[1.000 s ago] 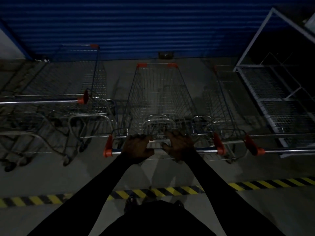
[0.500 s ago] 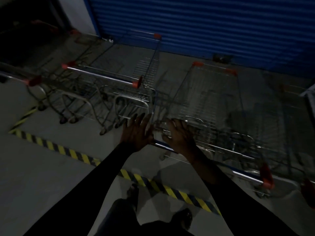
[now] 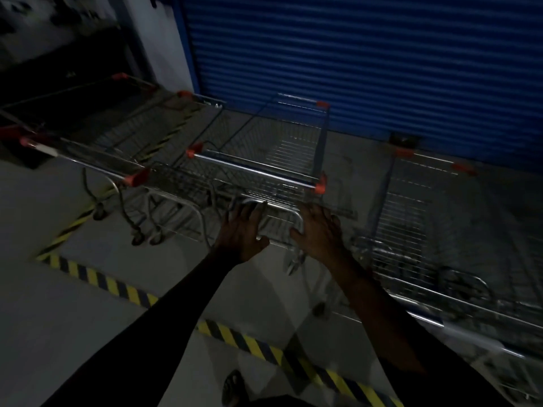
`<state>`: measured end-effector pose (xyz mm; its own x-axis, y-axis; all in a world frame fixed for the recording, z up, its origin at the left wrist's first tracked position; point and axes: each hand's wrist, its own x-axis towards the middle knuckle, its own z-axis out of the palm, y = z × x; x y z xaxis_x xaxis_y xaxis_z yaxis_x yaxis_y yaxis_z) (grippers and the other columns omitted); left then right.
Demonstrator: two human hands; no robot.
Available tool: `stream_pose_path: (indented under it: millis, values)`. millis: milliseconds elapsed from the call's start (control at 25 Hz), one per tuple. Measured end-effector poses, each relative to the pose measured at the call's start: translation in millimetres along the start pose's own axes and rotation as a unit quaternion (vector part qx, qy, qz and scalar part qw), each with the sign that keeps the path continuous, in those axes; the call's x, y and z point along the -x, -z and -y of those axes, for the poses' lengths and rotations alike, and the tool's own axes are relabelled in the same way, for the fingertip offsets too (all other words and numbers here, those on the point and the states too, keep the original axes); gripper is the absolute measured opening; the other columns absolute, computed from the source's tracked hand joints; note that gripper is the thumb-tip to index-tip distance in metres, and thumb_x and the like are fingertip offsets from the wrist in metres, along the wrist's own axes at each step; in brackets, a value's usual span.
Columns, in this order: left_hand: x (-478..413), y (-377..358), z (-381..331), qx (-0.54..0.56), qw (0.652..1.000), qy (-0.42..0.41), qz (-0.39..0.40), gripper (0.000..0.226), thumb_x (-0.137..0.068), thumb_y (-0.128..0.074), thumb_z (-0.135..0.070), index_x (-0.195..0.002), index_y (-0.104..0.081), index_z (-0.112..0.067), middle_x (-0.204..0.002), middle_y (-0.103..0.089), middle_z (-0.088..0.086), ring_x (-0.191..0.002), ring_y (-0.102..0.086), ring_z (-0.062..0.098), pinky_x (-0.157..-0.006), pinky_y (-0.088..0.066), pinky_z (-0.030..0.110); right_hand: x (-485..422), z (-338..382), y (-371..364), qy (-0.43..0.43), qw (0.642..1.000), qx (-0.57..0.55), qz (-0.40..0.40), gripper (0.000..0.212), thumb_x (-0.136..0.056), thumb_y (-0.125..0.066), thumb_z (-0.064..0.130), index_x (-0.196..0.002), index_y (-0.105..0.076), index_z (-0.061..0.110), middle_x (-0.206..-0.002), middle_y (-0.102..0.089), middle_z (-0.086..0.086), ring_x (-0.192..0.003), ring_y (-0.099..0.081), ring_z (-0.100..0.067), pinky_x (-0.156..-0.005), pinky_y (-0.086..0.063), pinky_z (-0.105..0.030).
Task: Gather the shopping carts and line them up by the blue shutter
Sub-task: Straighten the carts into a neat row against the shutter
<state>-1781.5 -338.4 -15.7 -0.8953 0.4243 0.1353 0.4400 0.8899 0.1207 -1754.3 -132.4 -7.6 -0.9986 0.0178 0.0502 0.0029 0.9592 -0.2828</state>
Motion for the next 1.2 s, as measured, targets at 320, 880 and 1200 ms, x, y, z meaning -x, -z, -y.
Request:
stream_pose_path:
  millis: [320, 880, 1200]
  values:
    - [-80, 8, 81, 0.009, 0.994, -0.002, 0.105, 0.088, -0.075, -0.060, -0.047, -0.149, -0.021, -0.022, -0.152, -0.029, 0.008, -0.138, -0.026, 0.033, -0.109, -0.022, 0.055, -69, 37, -17, -0.021, 1.000, 0.017, -0.016, 0.079, -0.070, -0.043, 0.052, -0.143, -0.039, 0.023, -0.140, -0.045, -0.010, -0.126, -0.041, -0.035, -0.102, -0.034, -0.047]
    - [-249, -40, 159, -0.182, 0.955, -0.056, 0.227, 0.053, -0.075, -0.059, -0.042, -0.118, -0.063, -0.011, -0.106, -0.065, 0.016, -0.095, -0.062, 0.034, -0.084, -0.045, 0.039, -233, -2, -73, -0.030, 0.997, 0.042, 0.049, 0.032, -0.069, -0.066, 0.035, -0.096, -0.063, 0.019, -0.100, -0.065, -0.008, -0.092, -0.062, -0.030, -0.076, -0.050, -0.035]
    - [-335, -49, 156, -0.137, 0.939, -0.055, 0.310, 0.036, -0.069, -0.067, -0.044, -0.093, -0.068, -0.016, -0.096, -0.069, 0.007, -0.091, -0.066, 0.029, -0.075, -0.051, 0.034, -285, -39, -88, -0.049, 0.994, 0.095, -0.025, 0.015, -0.065, -0.053, 0.028, -0.055, -0.047, 0.020, -0.052, -0.051, -0.006, -0.047, -0.052, -0.027, -0.048, -0.040, -0.030]
